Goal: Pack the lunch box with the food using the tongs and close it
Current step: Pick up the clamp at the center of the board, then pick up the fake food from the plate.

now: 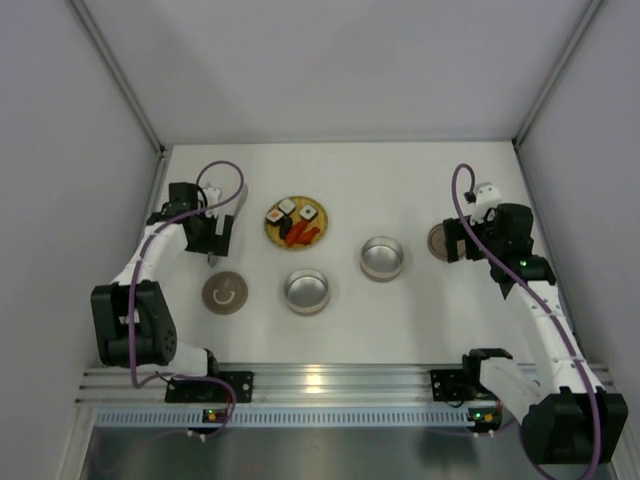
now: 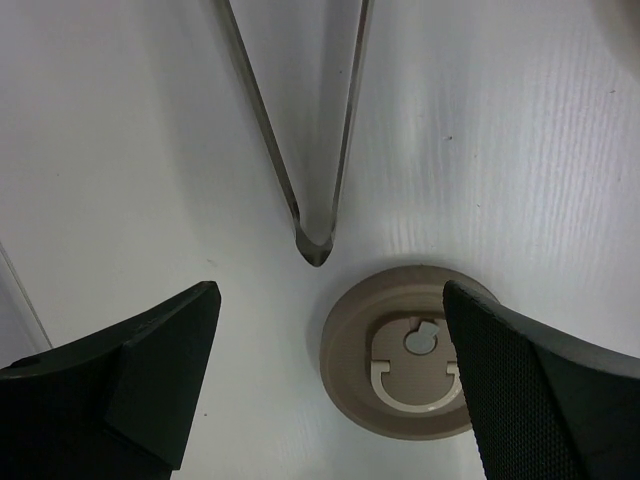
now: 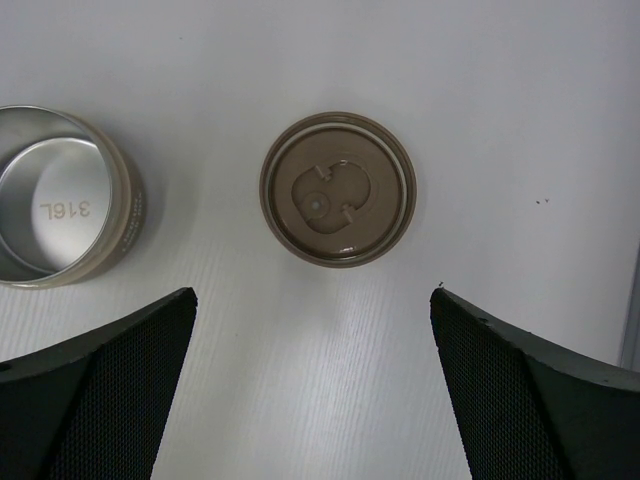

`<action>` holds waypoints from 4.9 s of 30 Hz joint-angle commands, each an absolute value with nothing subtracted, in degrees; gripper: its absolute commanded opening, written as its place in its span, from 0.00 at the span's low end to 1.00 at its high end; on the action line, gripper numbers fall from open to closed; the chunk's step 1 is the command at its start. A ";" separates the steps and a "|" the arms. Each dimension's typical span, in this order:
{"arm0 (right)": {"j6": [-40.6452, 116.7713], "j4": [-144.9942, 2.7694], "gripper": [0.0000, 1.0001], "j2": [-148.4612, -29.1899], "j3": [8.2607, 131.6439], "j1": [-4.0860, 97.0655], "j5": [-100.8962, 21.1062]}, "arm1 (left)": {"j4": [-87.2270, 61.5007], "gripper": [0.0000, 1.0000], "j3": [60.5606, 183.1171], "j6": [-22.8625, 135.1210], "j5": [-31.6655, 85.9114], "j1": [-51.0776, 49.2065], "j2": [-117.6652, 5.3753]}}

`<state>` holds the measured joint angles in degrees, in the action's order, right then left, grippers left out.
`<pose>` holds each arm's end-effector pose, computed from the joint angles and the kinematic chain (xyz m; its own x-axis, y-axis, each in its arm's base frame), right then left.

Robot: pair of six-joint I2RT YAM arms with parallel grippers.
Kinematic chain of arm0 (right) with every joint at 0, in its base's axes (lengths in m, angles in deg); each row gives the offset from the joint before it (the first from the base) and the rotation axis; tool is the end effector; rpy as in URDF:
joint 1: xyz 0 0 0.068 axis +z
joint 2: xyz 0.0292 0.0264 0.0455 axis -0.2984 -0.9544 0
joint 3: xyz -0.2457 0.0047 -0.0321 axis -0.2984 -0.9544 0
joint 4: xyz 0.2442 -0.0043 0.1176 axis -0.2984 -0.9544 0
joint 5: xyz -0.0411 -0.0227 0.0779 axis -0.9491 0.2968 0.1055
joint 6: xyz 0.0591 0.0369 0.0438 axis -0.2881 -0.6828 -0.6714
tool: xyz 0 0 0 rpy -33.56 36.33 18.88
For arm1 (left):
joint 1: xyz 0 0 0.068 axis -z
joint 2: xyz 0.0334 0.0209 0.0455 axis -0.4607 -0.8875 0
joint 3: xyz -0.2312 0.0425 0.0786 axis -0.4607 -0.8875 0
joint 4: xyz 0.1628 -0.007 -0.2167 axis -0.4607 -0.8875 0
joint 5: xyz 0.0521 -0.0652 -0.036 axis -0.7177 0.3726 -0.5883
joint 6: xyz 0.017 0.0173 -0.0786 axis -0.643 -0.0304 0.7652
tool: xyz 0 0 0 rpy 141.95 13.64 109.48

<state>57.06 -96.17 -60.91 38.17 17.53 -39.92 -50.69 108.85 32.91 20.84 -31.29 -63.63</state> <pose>0.2577 0.0102 0.2388 -0.5367 -0.2108 -0.8170 -0.2299 0.9682 -0.0988 0.3219 0.0193 0.1767 -0.8515 0.1447 -0.5040 0.1247 0.9895 0.0734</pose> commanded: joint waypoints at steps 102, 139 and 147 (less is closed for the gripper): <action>57.80 -91.79 0.99 -57.67 37.91 18.24 -40.33 | -85.28 0.47 150.66 6.24 48.83 -31.04 -71.35; 57.89 -91.87 0.99 -59.43 37.82 18.24 -40.86 | -78.60 0.57 147.14 4.38 43.21 -27.70 -84.27; 57.97 -91.79 0.99 -59.86 37.82 18.24 -40.94 | -76.75 0.57 147.05 5.35 42.24 -27.79 -85.68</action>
